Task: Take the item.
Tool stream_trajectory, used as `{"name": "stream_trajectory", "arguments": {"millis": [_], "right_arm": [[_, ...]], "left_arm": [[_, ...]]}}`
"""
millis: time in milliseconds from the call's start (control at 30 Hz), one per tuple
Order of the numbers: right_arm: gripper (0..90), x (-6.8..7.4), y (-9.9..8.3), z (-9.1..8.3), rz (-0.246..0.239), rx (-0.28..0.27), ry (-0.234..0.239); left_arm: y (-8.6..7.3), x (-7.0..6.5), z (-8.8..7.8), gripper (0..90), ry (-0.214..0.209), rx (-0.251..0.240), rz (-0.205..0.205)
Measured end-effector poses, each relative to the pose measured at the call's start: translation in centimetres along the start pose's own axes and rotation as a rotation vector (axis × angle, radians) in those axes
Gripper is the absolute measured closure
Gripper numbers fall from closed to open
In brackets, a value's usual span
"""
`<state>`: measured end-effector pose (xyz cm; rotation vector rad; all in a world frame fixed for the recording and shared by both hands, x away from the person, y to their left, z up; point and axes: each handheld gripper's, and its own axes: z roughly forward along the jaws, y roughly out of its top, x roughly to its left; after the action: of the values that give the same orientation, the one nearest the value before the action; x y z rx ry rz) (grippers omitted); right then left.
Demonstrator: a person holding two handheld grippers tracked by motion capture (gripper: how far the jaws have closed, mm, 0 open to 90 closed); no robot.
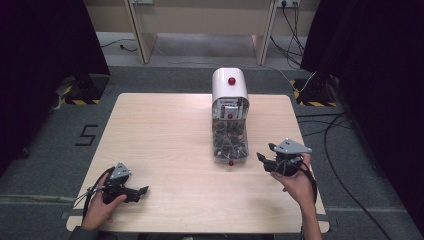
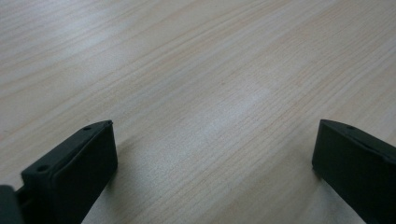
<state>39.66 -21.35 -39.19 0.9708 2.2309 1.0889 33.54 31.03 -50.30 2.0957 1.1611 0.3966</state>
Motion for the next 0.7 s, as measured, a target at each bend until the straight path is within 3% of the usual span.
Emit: {"name": "stream_trajectory", "arguments": {"millis": [700], "right_arm": [[43.4,1.9,-1.2,0.9,-0.047,0.062,0.05]], "left_arm": [[0.0,0.0,0.0,0.0,0.0,0.0,0.0]]}}
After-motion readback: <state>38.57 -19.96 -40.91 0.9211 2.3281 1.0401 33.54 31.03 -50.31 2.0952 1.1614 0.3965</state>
